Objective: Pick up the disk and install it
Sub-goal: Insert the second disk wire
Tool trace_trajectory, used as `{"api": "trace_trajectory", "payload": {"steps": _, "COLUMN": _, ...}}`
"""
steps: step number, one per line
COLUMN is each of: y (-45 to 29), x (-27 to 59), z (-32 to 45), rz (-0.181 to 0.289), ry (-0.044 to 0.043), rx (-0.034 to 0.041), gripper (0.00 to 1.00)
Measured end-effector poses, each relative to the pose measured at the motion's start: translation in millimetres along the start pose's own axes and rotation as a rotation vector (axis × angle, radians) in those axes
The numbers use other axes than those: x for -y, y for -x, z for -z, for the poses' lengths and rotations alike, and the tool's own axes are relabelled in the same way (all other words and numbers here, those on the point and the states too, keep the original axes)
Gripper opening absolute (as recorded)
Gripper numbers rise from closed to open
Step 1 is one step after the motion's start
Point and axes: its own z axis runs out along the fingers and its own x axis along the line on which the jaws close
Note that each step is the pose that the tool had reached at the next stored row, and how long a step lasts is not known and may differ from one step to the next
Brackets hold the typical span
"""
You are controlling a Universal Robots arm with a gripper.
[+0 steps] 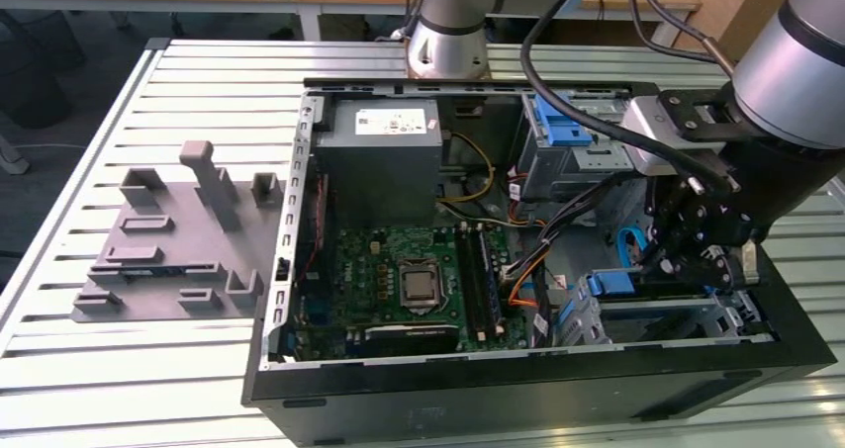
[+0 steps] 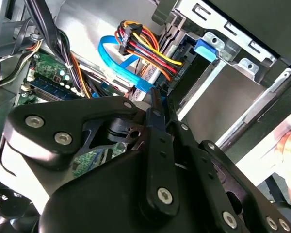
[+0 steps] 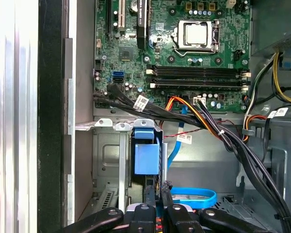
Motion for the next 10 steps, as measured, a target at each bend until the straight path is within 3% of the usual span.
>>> {"api": "trace_trajectory", "payload": {"steps": 10, "y": -0.7, "x": 1.8, "z": -1.1, "rz": 0.000, "ry": 0.0001, "rx": 0.0000, "gripper": 0.16}}
